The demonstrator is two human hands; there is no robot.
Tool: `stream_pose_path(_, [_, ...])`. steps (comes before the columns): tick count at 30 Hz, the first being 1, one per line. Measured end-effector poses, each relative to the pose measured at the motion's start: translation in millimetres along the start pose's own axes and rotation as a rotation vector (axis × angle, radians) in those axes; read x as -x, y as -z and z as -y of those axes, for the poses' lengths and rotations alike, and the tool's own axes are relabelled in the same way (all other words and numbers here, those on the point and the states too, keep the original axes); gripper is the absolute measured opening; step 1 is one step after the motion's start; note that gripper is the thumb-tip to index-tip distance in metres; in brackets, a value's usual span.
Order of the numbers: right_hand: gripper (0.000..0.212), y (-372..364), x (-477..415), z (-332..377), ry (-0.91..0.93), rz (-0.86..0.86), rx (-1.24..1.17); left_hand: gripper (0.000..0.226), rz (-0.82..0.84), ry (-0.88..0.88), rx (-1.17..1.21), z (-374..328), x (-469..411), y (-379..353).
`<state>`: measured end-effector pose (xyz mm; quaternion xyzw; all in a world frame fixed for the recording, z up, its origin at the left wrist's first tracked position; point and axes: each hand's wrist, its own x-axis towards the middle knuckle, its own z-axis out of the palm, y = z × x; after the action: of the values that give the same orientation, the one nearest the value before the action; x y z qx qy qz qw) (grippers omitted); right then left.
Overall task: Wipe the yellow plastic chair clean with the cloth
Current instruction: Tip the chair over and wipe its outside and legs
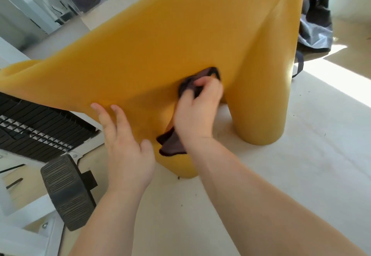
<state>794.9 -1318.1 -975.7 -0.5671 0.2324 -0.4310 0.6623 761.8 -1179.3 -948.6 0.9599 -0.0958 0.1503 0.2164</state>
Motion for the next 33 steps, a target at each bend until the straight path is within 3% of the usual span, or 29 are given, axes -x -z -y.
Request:
stream_pose_path(4, [0.017, 22.0, -41.4, -1.2, -0.246, -0.117, -0.044, 0.082, 0.028, -0.002, 0.004, 3.0, -0.9, 1.4])
stream_pose_path(6, [0.018, 8.6, -17.8, 9.6, -0.139, -0.049, 0.03, 0.083, 0.029, -0.005, 0.001, 4.7, -0.8, 1.3])
stream_pose_path(10, [0.021, -13.6, 41.0, 14.7, 0.153, 0.316, 0.063, 0.077, -0.012, -0.026, 0.079, 4.2, 1.0, 2.7])
stream_pose_path(13, [0.015, -10.8, 40.5, 9.4, 0.243, 0.402, 0.104, 0.06, -0.24, -0.009, 0.297, 10.5, 5.2, 5.1])
stream_pose_path(15, [0.014, -11.2, 43.6, 13.5, 0.282, 0.456, 0.124, 0.043, -0.395, 0.09, 0.444, 9.7, 6.6, 7.6])
stream_pose_path(18, [0.012, -20.9, 61.3, 29.0, 0.432, 0.697, 0.22, 0.026, -0.464, 0.327, 0.769, 6.3, 4.3, 7.6])
stream_pose_path(21, [0.011, -31.7, 67.3, 39.4, 0.556, 0.821, 0.322, 0.033, -0.449, 0.362, 0.965, 21.7, 4.0, 7.3])
stream_pose_path(25, [0.015, -42.3, 62.2, 54.0, 0.574, 0.898, 0.474, 0.018, -0.34, 0.336, 0.886, 53.7, 5.5, 2.7])
stream_pose_path(30, [0.015, -59.0, 77.8, 65.8, 0.589, 0.931, 0.62, 0.018, -0.458, 0.661, 0.848, 94.9, -5.3, -0.7])
stream_pose_path(33, [0.015, -73.8, 87.7, 70.8, 0.603, 0.959, 0.716, 0.015, -0.48, 0.77, 0.689, 123.9, -17.1, 6.0])
